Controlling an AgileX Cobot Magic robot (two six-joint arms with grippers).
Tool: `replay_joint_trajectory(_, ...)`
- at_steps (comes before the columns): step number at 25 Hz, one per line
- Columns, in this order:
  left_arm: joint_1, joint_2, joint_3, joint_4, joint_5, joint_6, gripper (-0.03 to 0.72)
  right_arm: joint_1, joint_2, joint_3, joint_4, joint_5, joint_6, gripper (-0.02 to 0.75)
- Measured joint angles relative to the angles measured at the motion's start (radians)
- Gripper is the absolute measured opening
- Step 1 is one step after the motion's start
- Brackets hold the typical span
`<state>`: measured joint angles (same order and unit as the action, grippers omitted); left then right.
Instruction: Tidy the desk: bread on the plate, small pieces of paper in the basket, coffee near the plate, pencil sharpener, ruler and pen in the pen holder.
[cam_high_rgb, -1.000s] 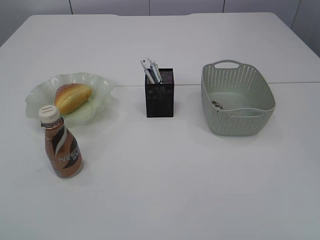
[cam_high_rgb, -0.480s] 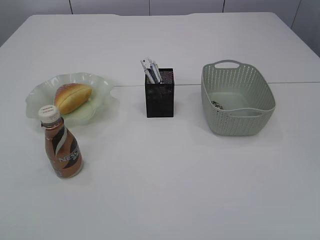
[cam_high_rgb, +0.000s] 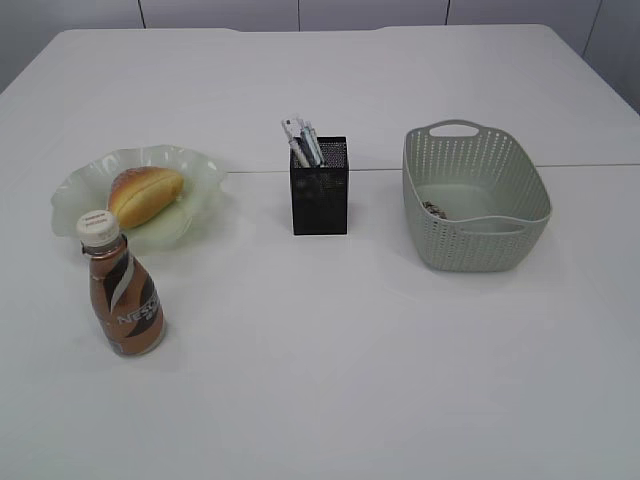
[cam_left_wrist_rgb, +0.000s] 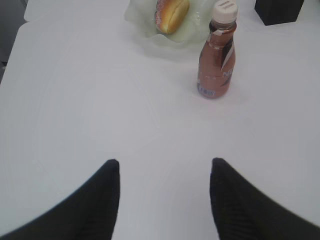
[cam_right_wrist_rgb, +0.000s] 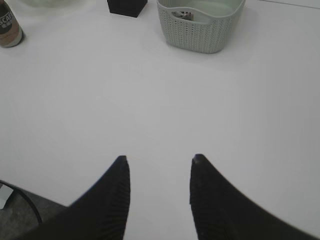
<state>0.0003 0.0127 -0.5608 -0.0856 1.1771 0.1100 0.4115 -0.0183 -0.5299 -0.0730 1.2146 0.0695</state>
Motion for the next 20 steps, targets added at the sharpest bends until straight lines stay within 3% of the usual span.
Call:
replay_joint_trajectory(16, 0.0, 0.0, 0.034, 0.0, -0.068, 0.0, 0.377, 0.0, 0.0, 0.033, 0.0, -0.054, 0.002, 0.296)
replay_joint_trajectory(20, 0.0, 0.0, 0.034, -0.006, -0.068, 0.0, 0.364, -0.063, 0.0, 0.033, 0.0, -0.054, 0.002, 0.296)
